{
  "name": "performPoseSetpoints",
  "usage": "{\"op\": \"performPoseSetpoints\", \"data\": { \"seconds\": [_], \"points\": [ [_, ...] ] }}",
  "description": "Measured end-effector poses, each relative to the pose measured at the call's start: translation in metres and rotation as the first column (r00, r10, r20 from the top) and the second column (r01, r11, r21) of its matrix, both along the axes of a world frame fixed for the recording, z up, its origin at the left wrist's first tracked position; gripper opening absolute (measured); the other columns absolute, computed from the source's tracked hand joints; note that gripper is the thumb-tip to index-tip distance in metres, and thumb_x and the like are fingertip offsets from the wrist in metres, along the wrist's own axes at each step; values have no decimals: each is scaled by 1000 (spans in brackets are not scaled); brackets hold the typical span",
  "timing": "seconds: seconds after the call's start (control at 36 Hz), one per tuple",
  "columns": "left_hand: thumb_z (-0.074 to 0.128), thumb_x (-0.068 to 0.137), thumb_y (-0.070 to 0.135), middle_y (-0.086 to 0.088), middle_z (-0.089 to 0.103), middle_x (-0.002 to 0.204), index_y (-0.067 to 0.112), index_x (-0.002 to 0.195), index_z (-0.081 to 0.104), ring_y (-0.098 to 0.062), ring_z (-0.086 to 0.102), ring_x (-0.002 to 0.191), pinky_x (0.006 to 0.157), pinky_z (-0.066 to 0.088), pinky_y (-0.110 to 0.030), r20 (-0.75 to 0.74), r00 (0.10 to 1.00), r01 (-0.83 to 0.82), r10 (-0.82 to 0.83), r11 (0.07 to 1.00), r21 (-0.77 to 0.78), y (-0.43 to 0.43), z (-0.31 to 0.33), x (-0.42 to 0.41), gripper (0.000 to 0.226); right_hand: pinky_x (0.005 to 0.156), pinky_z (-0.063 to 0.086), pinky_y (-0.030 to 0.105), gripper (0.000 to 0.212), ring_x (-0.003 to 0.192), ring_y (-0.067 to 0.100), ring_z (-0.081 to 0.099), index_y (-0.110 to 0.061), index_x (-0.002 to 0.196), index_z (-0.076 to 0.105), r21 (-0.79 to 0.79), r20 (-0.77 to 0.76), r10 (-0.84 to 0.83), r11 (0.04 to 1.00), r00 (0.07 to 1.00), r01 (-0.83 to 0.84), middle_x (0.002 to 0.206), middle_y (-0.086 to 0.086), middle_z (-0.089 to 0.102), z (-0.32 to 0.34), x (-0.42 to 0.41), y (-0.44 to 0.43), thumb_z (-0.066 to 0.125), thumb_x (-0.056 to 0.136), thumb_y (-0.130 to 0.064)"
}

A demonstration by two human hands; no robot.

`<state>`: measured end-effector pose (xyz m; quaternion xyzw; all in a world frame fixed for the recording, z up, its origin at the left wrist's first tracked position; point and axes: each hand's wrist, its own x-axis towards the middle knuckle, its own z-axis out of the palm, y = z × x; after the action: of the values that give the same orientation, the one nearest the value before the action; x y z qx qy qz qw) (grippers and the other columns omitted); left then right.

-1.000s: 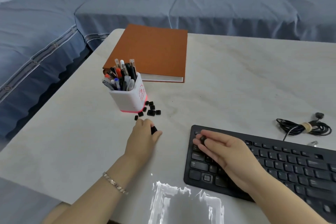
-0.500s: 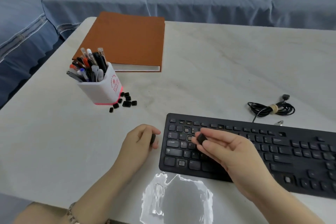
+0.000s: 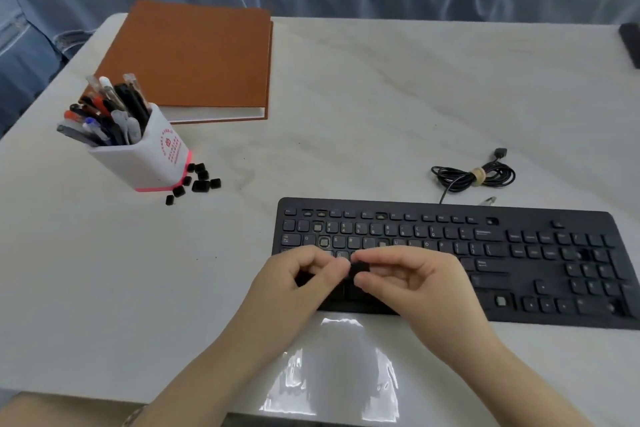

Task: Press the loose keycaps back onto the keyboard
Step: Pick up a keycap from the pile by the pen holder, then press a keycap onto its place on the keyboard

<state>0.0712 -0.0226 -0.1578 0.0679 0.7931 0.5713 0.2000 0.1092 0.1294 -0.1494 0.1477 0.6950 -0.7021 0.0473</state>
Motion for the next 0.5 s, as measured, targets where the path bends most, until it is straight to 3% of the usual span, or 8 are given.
{"op": "performPoseSetpoints", "data": {
  "seconds": [0.11,0.28,0.5],
  "points": [
    [65,84,21,15,60,58,13,67,70,5,52,58,60,37,-7,-22,1000,7,-8,1000,-28,5,2,1,20,66,47,9,36,64,-3,60,-26,79,72,41,-64,55,998,996,-52,78,-4,65,-3,3,4,74,67,9],
    [56,89,18,16,45,47,30,49,61,2,41,46,50,32,-9,103,995,-7,9,1000,-23,11,-1,3,42,69,49,11,38,68,1,63,-34,78,72,84,-41,66,994,997,-62,75,-4,69,-5,4,12,74,70,3],
    [62,86,15,19,49,49,17,64,65,4,44,49,52,34,-8,62,998,23,-22,1000,-18,13,-1,6,23,71,53,17,33,66,6,63,-33,76,70,96,-2,72,993,997,-71,68,-8,69,-15,5,15,75,71,-1]
  ]
}}
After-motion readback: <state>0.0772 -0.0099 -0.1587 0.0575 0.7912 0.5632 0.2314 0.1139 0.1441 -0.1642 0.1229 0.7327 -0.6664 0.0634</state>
